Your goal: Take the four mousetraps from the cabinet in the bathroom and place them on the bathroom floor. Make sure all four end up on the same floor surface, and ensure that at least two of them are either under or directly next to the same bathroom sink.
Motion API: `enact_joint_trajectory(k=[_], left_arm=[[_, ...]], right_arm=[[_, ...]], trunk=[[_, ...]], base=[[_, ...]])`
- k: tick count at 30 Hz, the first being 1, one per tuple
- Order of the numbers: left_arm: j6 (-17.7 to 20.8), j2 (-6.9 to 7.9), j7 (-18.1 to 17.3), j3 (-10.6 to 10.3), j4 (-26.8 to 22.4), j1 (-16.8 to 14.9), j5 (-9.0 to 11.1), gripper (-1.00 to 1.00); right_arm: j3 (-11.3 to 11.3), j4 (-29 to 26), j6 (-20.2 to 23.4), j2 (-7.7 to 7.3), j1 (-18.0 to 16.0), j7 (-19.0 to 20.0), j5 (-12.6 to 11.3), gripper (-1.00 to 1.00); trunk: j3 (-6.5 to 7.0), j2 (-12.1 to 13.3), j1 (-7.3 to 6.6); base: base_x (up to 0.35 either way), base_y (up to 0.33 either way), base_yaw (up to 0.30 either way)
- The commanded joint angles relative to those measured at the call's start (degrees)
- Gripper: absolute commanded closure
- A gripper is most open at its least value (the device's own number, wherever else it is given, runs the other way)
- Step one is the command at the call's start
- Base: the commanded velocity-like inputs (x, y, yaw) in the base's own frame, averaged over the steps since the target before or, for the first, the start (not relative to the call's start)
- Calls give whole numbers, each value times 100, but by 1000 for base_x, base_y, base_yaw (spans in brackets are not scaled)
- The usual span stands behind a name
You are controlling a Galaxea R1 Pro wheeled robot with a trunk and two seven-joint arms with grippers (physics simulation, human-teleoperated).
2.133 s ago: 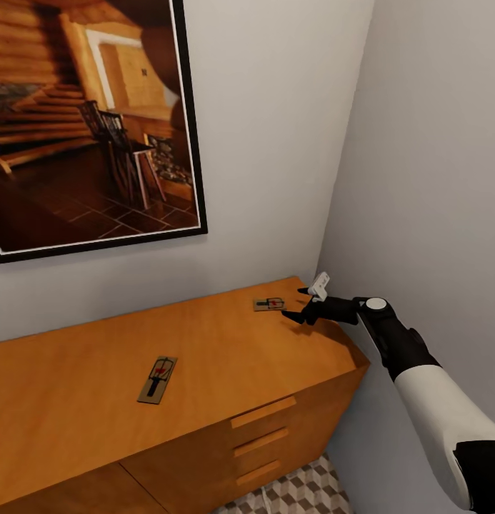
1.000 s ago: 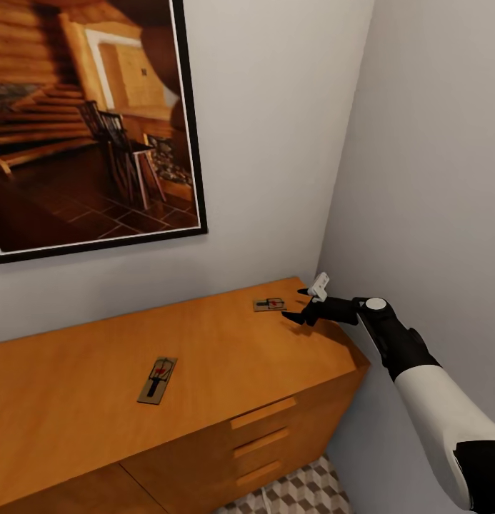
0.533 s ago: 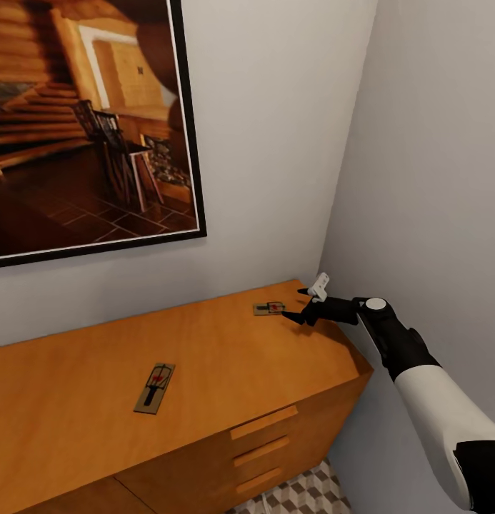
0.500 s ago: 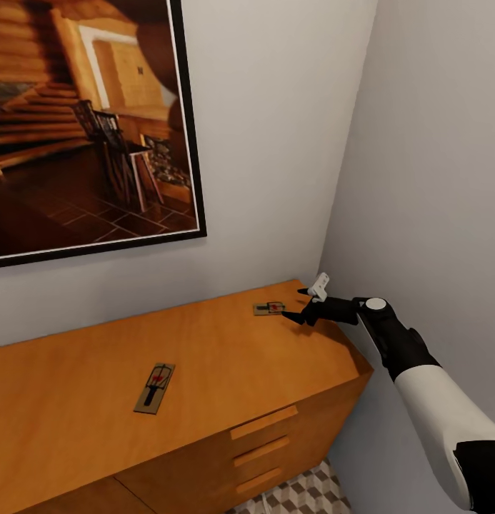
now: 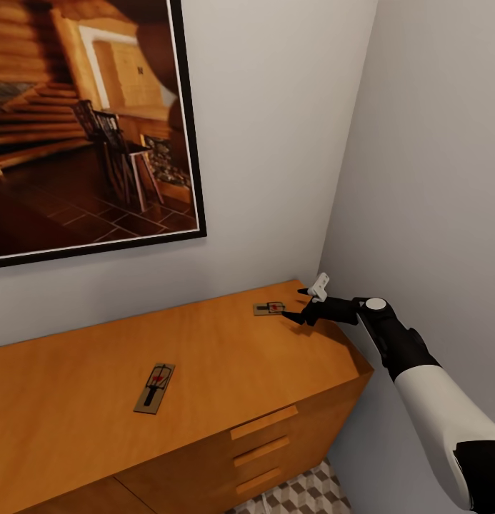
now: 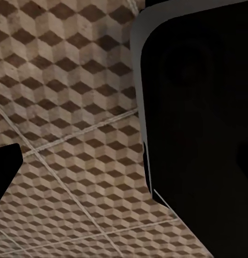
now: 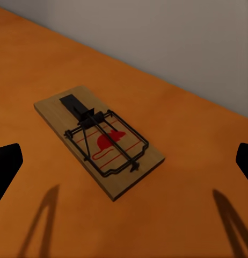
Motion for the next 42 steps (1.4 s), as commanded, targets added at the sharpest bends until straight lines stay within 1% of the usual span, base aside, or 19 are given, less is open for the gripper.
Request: enact_joint_trajectory(k=[1, 24, 30, 42], left_arm=[[-3, -3, 4, -48, 9, -4, 48, -100], [-3, -3, 4, -48, 9, 15, 48, -100], [-3, -3, 4, -48, 9, 16, 48, -100], [-3, -3, 3, -48, 9, 16, 48, -100]], right_arm=[[9, -10, 45, -3, -3, 14, 6, -100], [15, 1, 38, -3, -3, 18, 8, -100], [15, 1, 37, 1, -3, 22, 96, -100], [15, 1, 37, 5, -3, 22, 130, -100]], trunk=[[-5, -3, 0], [-5, -3, 0], [-5, -3, 0], [-5, -3, 0]], base=[[0, 0, 0], [15, 16, 0], [6, 7, 0], [4, 0, 0]])
